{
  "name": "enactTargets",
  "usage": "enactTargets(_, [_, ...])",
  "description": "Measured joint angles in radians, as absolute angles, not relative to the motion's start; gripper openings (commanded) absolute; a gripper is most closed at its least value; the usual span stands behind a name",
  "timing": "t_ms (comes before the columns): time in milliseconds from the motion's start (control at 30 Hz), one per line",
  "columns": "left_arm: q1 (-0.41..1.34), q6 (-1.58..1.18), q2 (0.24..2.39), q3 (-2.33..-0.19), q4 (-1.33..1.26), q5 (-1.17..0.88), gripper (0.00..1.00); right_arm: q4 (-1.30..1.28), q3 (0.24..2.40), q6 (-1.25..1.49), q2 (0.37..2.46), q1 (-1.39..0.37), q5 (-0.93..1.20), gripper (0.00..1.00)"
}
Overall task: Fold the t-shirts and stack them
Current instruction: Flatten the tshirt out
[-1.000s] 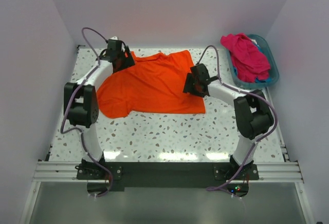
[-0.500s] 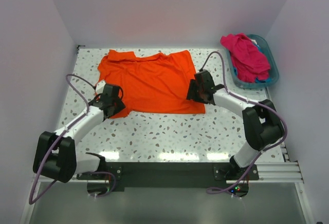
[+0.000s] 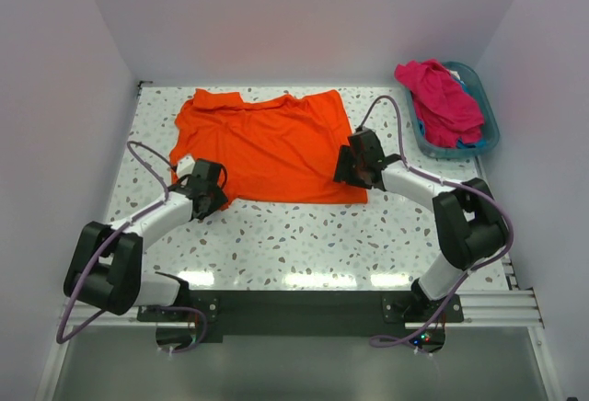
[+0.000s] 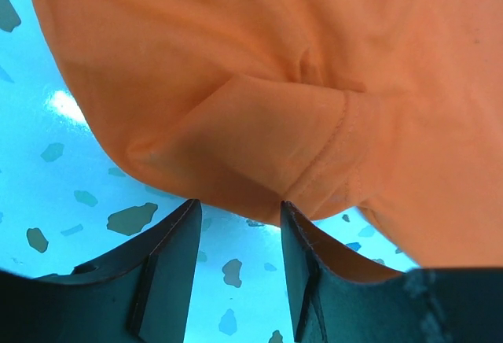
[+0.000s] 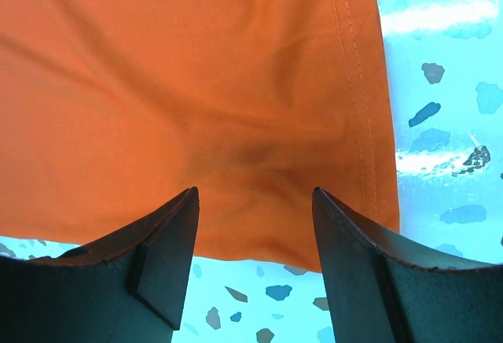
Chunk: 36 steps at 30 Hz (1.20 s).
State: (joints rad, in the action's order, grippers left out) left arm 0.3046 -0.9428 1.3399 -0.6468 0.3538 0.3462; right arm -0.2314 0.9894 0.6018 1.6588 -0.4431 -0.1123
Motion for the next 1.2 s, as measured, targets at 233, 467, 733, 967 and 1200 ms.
enactTargets(233, [0.305,-0.959,1.372,-0.622,0.347,0.353,0.24,-0.218,0.986,0.602,1.665,-0.443,-0.112,0.63])
enactTargets(467, [0.279,-0.940,1.371,-0.622,0.358,0.365,0.06,-0.199,0.966,0.603,1.695,-0.432,-0.104,0.63])
enactTargets(733, [0.249,-0.884,1.281,-0.620,0.330,0.328,0.43,-0.190,0.953,0.603,1.697,-0.421,-0.101,0.63])
enactTargets(967, [0.249,-0.879,1.304,-0.618,0.299,0.302,0.44,-0.186,0.953,0.603,1.697,-0.420,-0.101,0.63])
enactTargets(1200, [0.251,-0.883,1.389,-0.630,0.301,0.315,0.36,-0.186,0.953,0.602,1.697,-0.416,-0.101,0.63])
